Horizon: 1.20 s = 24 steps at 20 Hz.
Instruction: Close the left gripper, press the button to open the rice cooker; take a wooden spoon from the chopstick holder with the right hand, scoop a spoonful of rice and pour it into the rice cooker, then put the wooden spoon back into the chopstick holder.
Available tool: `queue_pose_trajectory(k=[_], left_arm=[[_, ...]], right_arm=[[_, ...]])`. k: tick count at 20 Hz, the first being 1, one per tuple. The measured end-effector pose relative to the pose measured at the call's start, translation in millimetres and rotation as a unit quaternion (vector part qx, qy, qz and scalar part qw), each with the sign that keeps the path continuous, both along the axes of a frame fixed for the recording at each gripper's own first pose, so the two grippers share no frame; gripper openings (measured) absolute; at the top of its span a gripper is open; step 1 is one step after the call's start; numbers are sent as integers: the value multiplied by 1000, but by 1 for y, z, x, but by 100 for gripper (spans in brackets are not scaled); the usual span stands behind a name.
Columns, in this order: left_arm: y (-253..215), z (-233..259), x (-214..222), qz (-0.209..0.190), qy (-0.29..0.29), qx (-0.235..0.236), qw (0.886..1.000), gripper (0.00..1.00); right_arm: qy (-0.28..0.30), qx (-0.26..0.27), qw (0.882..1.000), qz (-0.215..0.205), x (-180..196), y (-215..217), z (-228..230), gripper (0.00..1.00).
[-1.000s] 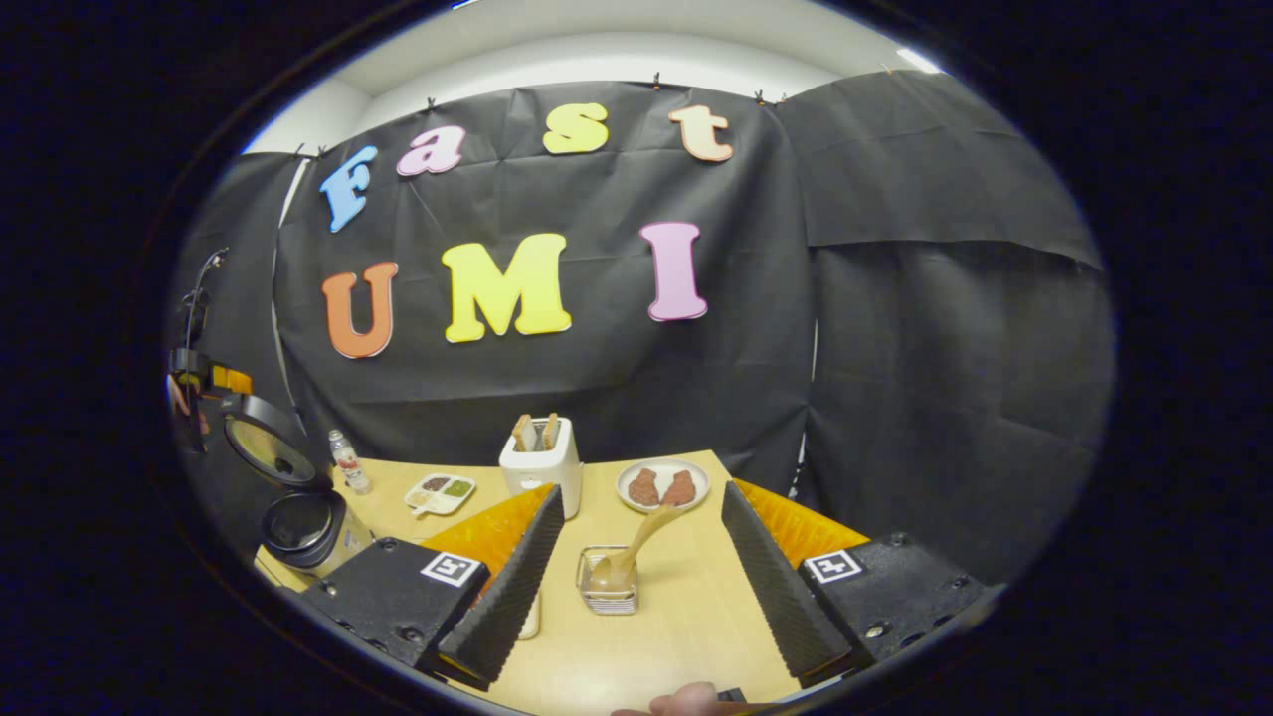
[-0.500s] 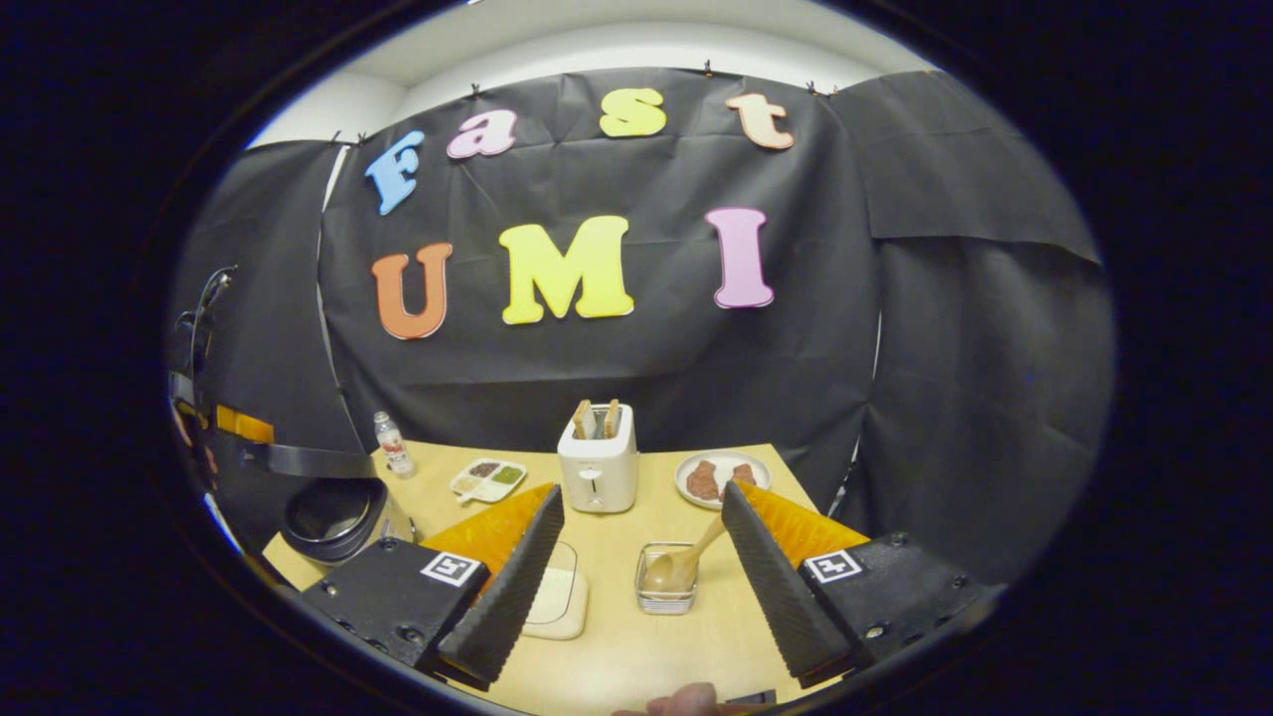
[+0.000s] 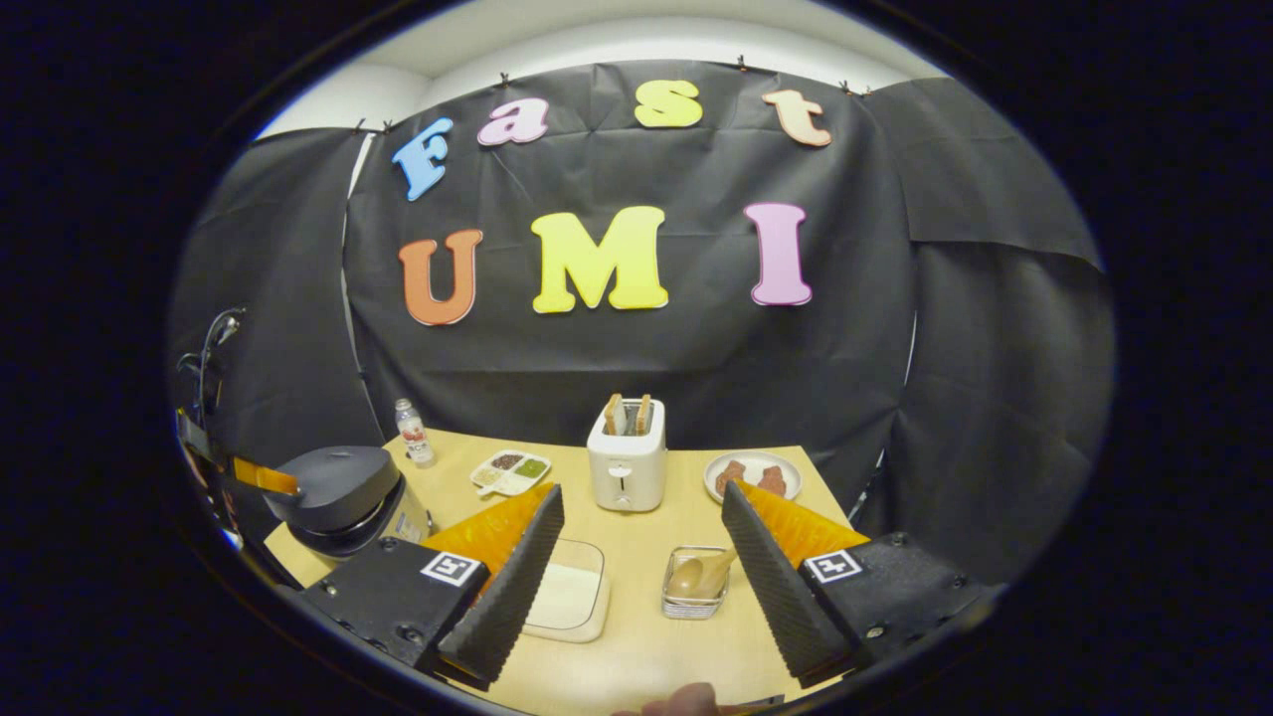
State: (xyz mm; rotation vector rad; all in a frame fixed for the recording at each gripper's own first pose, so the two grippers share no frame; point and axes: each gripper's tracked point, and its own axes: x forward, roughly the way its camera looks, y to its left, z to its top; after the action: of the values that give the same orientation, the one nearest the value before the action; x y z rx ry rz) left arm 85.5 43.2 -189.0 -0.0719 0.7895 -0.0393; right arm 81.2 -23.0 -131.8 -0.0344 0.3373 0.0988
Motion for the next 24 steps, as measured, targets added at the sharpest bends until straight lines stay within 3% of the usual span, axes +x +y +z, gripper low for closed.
queue_pose_trajectory(k=[16,24], left_arm=[[3,-32,-9,-2,32,23,999,99],[4,-27,0,16,-9,39,999,99]], right_arm=[[10,-3,1000,9,3,11,-8,100],[11,5,1000,11,14,-3,-10,99]])
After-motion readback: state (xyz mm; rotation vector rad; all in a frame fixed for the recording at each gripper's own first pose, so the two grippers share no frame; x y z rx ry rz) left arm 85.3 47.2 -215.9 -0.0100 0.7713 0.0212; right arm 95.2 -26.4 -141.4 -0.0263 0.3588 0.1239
